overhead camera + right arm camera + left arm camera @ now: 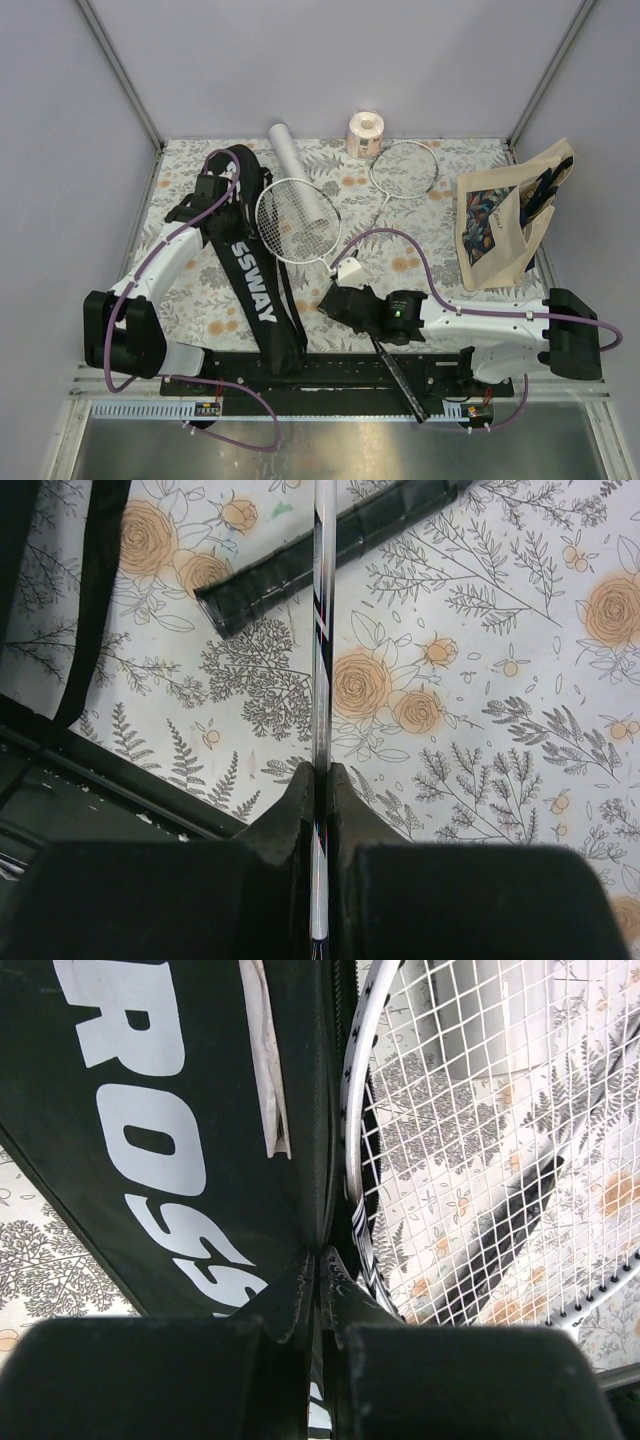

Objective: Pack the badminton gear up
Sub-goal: Place the racket in the racket bag.

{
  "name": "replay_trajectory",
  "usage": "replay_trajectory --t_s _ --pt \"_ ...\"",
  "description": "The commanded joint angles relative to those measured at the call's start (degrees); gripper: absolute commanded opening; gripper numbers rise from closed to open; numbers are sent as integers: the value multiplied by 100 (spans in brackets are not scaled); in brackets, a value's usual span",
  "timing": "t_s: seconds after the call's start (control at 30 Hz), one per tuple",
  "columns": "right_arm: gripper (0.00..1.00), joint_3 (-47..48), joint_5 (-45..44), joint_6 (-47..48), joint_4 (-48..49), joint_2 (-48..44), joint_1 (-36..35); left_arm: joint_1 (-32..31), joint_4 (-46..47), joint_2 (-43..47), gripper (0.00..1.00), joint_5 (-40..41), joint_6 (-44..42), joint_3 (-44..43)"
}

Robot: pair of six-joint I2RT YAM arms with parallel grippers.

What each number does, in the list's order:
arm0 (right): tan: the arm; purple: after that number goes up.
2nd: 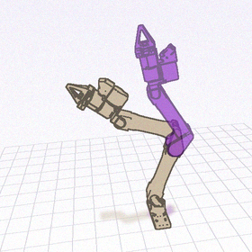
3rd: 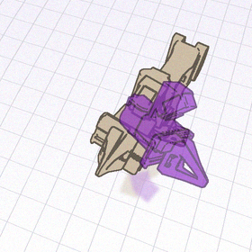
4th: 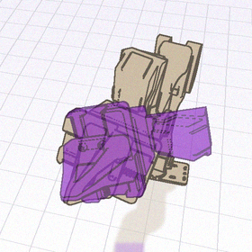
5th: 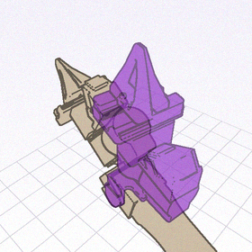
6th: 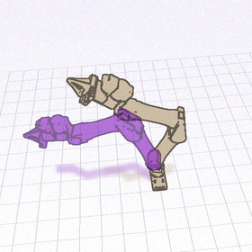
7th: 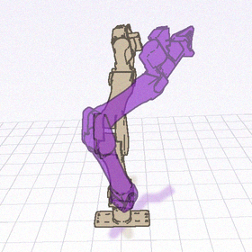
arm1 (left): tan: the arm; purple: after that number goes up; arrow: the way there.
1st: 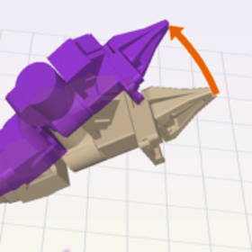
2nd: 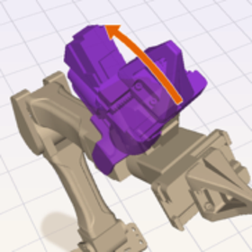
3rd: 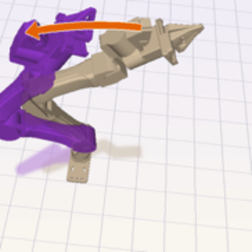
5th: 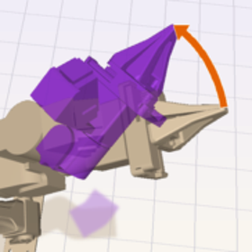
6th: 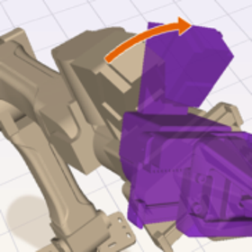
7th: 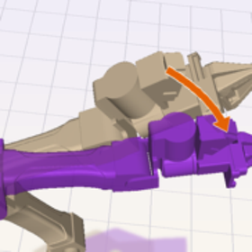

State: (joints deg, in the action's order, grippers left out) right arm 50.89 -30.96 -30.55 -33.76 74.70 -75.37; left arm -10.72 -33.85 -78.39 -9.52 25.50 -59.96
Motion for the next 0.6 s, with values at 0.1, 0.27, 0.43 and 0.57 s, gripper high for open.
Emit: replay_trajectory --t_s 0.1,0.27,0.43,0.57 --pt "0 43 -314 -57 -140 -131 -48 61 273 16 0 -15 113 -121" --pt "0 158 -288 13 -53 -17 -83 61 475 78 0 -278 105 -15" --pt "0 517 -218 66 18 273 -188 70 774 43 0 -752 157 160" --pt "0 991 -217 233 36 607 -285 61 774 -80 0 -946 201 178"
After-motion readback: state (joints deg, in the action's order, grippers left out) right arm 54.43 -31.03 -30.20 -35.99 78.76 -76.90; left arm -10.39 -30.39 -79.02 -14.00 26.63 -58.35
